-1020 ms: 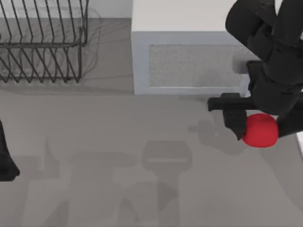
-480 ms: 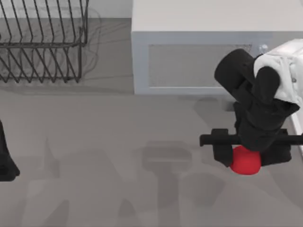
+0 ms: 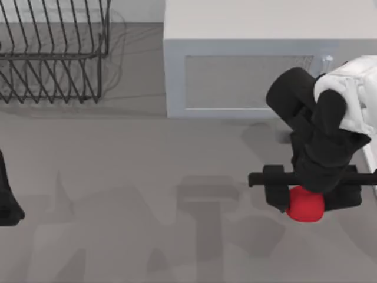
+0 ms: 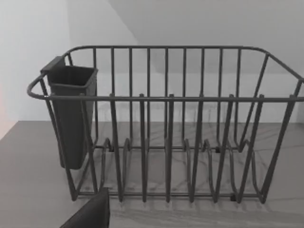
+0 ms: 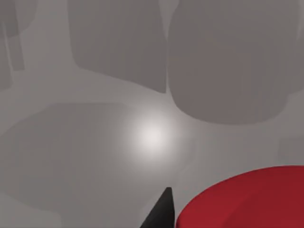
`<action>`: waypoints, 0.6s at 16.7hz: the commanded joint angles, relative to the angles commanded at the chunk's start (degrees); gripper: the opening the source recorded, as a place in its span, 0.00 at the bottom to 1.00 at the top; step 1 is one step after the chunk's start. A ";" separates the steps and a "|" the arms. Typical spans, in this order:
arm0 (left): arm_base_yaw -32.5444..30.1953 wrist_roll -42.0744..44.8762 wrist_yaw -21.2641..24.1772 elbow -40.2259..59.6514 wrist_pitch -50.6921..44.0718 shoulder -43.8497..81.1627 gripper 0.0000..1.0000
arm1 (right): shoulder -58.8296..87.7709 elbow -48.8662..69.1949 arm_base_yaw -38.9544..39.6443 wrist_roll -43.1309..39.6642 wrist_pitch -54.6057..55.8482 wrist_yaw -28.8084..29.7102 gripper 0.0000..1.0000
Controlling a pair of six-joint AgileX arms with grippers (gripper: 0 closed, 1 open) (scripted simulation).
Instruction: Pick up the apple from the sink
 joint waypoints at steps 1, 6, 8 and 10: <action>0.00 0.00 0.00 0.00 0.00 0.00 1.00 | 0.00 0.00 0.00 0.00 0.00 0.00 0.30; 0.00 0.00 0.00 0.00 0.00 0.00 1.00 | 0.00 0.00 0.00 0.00 0.00 0.00 0.68; 0.00 0.00 0.00 0.00 0.00 0.00 1.00 | 0.00 0.00 0.00 0.00 0.00 0.00 0.83; 0.00 0.00 0.00 0.00 0.00 0.00 1.00 | 0.00 0.00 0.00 0.00 0.00 0.00 0.98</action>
